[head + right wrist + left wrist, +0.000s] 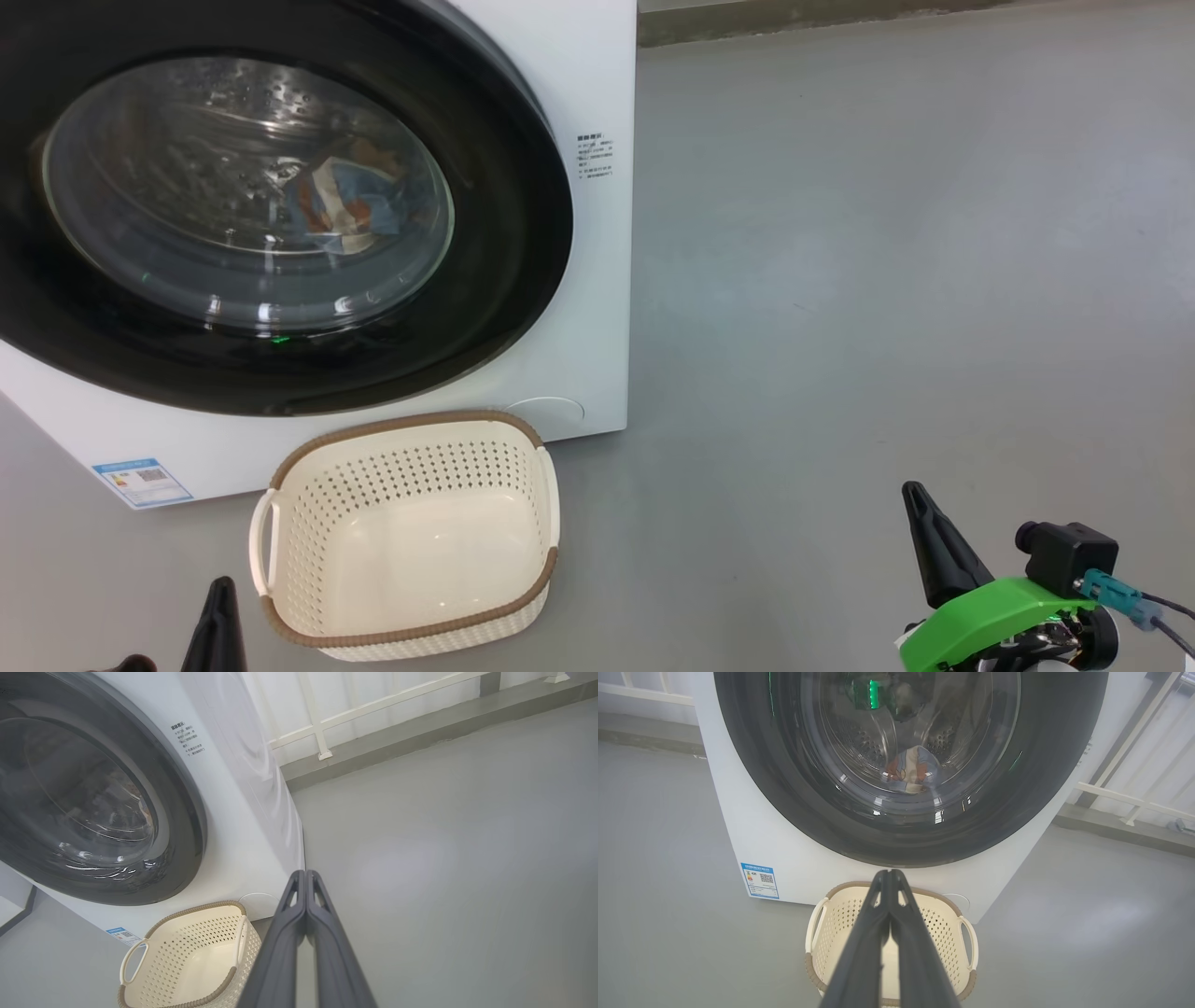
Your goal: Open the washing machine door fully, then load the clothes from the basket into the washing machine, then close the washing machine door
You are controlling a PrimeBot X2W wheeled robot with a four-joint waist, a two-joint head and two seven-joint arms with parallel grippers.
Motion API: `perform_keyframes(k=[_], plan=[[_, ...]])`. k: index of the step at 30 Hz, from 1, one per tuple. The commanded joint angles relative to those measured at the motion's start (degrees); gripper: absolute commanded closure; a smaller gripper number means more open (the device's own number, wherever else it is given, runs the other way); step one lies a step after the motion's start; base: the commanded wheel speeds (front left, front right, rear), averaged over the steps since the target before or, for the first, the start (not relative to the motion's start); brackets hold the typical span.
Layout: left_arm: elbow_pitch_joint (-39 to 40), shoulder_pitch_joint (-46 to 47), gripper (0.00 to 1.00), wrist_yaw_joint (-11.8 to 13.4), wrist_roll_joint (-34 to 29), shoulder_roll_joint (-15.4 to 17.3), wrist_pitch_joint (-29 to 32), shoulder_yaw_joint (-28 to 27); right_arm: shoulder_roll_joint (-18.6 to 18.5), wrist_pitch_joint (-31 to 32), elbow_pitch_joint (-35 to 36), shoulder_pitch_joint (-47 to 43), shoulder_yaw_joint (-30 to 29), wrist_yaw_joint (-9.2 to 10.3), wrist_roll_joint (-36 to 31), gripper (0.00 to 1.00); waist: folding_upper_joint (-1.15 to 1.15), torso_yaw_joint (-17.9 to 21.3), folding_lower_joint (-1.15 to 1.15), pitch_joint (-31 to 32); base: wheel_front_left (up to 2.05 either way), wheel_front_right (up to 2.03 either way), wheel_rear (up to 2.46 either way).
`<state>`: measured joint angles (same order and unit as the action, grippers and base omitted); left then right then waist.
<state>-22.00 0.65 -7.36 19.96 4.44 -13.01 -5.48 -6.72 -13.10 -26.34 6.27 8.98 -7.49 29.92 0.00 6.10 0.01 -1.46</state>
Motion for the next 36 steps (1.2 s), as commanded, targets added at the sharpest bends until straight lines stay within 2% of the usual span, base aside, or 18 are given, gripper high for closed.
perform_keyframes(k=[1,36], plan=[[1.73,1.13,1.0,-0.01,1.59,0.83,0.52,-0.28,-0.32,0.24,1.74,1.53,-0.64,0.0,1.82,1.0,0.0,-0.06,0.0,-0.01,0.0,0.0,0.0],[3.56,2.61,1.0,-0.05,23.36,0.1,6.32,-0.47,0.68,5.91,4.91,1.13,-4.86,0.0,20.76,1.0,0.0,-1.93,-0.01,0.42,0.0,0.0,0.0]])
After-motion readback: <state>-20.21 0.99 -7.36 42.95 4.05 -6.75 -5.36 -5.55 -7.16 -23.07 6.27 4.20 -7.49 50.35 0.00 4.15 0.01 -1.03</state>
